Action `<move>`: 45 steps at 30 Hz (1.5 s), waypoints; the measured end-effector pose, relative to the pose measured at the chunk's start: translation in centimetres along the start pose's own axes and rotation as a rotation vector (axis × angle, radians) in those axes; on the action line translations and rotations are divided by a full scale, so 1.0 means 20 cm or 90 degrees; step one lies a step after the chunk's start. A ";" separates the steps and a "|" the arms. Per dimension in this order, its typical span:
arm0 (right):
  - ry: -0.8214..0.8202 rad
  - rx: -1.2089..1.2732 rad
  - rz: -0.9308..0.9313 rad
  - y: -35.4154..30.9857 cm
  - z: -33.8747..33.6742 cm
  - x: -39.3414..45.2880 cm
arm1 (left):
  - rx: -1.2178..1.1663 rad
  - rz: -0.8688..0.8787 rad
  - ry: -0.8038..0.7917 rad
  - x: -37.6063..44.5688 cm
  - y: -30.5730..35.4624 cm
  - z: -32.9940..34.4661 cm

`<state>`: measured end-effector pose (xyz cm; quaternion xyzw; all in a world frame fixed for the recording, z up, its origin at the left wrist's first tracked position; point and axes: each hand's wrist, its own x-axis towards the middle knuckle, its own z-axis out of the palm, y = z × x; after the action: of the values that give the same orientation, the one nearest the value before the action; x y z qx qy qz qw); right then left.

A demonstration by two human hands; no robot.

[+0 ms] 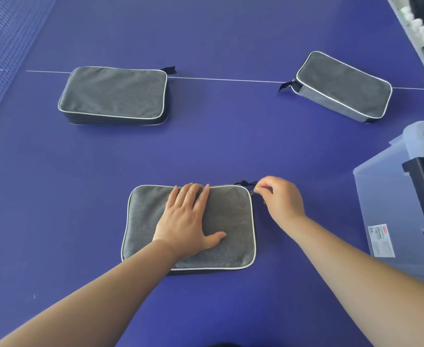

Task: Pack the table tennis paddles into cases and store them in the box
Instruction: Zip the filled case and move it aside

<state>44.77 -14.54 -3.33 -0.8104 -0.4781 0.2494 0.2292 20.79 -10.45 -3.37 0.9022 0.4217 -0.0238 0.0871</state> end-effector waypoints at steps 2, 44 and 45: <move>-0.012 -0.015 -0.013 -0.04 0.01 0.06 | -0.004 -0.001 0.000 0.00 0.00 0.00; -0.209 0.243 0.110 -0.07 0.05 -0.47 | -0.530 -0.475 -0.039 -0.54 -0.20 -0.12; -0.214 0.254 0.104 -0.07 0.04 -0.47 | -0.536 -0.473 -0.040 -0.54 -0.21 -0.12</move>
<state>39.46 -22.14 -1.47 -0.7323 -0.3843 0.4871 0.2808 10.57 -15.61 -0.23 0.5792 0.6817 0.0908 0.4378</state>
